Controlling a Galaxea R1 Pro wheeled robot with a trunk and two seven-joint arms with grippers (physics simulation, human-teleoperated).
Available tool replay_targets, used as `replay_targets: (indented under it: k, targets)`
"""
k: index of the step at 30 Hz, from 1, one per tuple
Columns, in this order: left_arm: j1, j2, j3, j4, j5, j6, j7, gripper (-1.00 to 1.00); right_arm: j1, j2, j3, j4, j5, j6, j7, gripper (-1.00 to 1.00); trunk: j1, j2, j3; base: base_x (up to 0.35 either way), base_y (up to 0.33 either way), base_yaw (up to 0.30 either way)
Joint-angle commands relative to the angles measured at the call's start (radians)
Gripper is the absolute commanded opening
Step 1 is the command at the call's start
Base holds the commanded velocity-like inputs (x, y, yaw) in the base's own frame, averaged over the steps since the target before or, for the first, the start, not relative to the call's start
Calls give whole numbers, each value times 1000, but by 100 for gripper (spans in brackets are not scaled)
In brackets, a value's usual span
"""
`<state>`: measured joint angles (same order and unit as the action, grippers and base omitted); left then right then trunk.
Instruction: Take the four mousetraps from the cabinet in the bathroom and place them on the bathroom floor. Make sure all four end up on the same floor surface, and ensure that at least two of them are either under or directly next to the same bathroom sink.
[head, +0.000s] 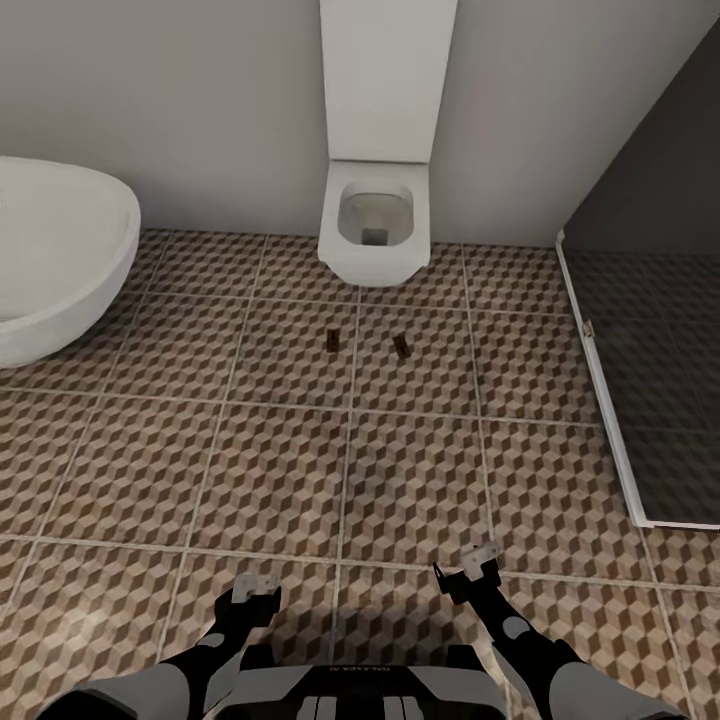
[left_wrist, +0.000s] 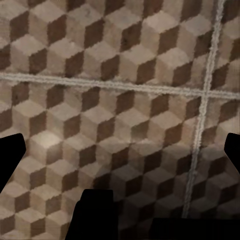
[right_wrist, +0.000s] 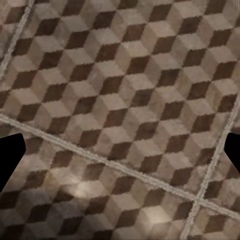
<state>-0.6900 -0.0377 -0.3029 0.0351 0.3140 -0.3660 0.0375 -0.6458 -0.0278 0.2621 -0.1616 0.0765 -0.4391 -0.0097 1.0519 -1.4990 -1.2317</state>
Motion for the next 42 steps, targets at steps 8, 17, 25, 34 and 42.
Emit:
replay_targets:
  k: [8,17,25,34,42]
  targets:
    - [0,-1,-9,3,4,-7,4,100,0,0,-1,1,8,-3,-1,100,-31,56,25,0,0,0]
    - [0,-1,-9,3,4,-7,4,100,0,0,-1,1,8,-2,-1,100,-65,119,53,0,0,0]
    - [0,-1,-9,3,4,-7,4,100,0,0,-1,1,8,-3,-1,100,-96,175,78,0,0,0]
    - [0,-1,-9,3,4,-7,4,100,0,0,-1,1,8,-2,-1,100,-130,238,113,0,0,0]
    - [0,-1,-9,3,4,-7,4,100,0,0,-1,1,8,-2,-1,100,-161,294,150,0,0,0]
